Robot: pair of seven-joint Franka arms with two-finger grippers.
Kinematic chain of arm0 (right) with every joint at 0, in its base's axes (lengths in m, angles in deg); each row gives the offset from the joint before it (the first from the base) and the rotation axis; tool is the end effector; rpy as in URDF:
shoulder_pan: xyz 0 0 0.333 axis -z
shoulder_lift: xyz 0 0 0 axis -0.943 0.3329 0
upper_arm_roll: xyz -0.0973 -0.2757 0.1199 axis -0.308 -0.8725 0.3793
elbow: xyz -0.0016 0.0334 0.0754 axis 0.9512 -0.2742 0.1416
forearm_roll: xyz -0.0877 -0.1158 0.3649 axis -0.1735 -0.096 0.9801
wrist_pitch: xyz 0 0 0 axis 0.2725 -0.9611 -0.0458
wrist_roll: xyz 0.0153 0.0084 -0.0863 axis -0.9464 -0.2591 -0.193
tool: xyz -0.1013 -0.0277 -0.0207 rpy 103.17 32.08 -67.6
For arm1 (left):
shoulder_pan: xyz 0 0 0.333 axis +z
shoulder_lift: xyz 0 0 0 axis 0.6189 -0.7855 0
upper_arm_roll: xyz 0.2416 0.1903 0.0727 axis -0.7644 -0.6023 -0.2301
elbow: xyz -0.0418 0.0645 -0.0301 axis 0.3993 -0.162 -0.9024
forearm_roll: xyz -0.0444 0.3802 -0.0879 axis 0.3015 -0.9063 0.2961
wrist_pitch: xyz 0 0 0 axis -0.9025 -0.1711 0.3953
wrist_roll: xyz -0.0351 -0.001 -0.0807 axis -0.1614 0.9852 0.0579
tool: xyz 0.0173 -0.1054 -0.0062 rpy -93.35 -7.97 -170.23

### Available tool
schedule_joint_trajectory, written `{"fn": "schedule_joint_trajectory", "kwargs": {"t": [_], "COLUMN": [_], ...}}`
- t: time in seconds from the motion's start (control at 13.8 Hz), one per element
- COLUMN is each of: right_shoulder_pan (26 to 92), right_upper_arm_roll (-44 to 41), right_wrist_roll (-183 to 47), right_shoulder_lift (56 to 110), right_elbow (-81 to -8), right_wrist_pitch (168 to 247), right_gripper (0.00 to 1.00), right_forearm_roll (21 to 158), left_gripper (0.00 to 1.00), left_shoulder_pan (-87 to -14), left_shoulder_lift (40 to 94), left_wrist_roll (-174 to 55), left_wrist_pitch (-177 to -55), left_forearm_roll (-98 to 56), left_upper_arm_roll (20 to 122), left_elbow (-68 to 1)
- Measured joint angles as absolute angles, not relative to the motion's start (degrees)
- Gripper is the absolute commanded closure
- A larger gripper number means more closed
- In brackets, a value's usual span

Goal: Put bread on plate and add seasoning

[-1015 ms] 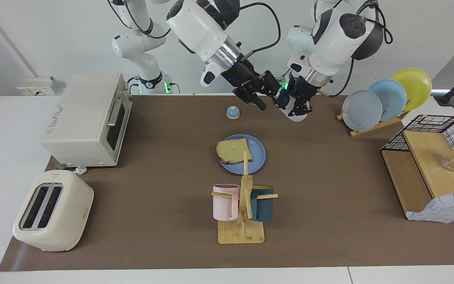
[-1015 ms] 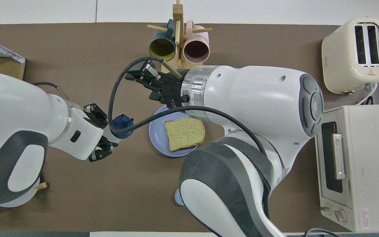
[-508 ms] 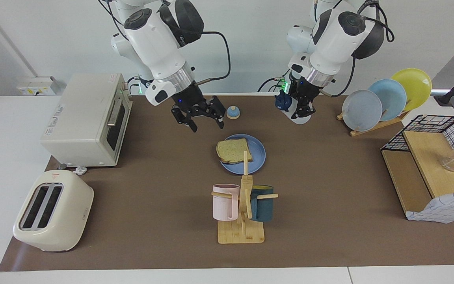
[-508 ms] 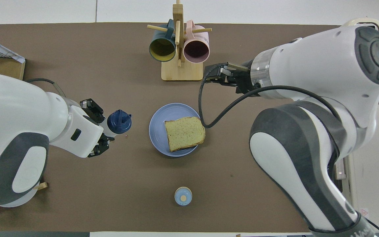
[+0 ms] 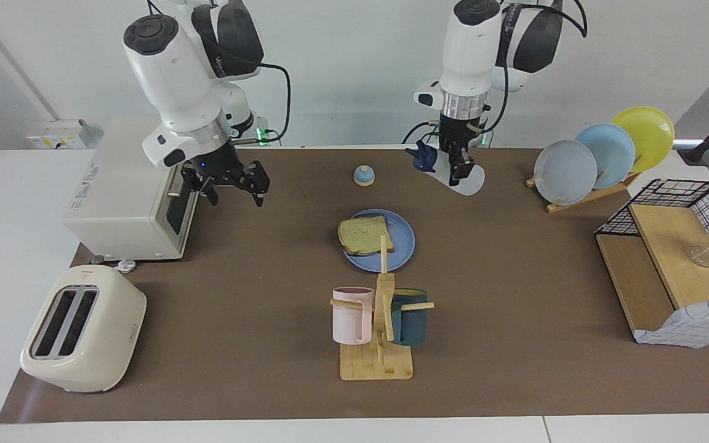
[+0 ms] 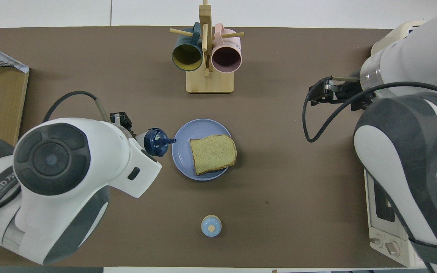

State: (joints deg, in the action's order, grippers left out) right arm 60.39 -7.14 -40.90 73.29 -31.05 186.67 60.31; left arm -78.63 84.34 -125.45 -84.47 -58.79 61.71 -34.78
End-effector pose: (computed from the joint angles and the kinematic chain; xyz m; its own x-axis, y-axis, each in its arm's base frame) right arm 0.5797 0.1230 0.5751 0.9918 -0.1277 0.0019 -0.1276 -0.9914 -0.0292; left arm 0.4483 -0.2804 0.5529 0.0427 -0.9930 -0.1100 -0.9847 -0.0231 -0.1730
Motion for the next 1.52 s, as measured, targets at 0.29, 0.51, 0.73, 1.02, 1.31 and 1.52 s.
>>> {"fn": "schedule_joint_trajectory", "kwargs": {"t": [0.29,0.51,0.73,1.02,1.31,1.52], "right_shoulder_pan": [62.5,64.7,66.8,71.3,71.7,71.6], "right_upper_arm_roll": [-7.2,-7.2,-7.0,-7.1,-6.9,-6.7], "right_wrist_roll": [-45.0,-46.3,-48.6,-54.3,-54.7,-54.7], "right_shoulder_lift": [70.1,67.7,66.6,67.3,68.3,68.3], "right_elbow": [-30.4,-31.4,-32.3,-32.7,-32.5,-32.5], "right_wrist_pitch": [179.9,176.8,174.5,174.4,174.4,174.4], "right_gripper": [0.00,0.00,0.00,0.00,0.00,0.00], "right_forearm_roll": [56.1,56.1,56.1,56.0,56.0,56.0], "left_gripper": [1.00,1.00,1.00,1.00,1.00,1.00], "left_shoulder_pan": [-78.7,-78.7,-79.0,-83.5,-88.2,-91.6], "left_shoulder_lift": [84.3,83.5,80.8,75.6,69.8,64.0], "left_wrist_roll": [-121.6,-119.8,-116.5,-111.9,-109.8,-107.8], "left_wrist_pitch": [-82.4,-78.1,-73.4,-67.9,-61.5,-55.6], "left_forearm_roll": [-69.6,-77.9,-86.1,-95.0,-102.7,-109.0], "left_upper_arm_roll": [66.7,71.0,75.6,77.6,77.7,77.7], "left_elbow": [-34.7,-33.4,-31.6,-31.0,-28.2,-27.0]}}
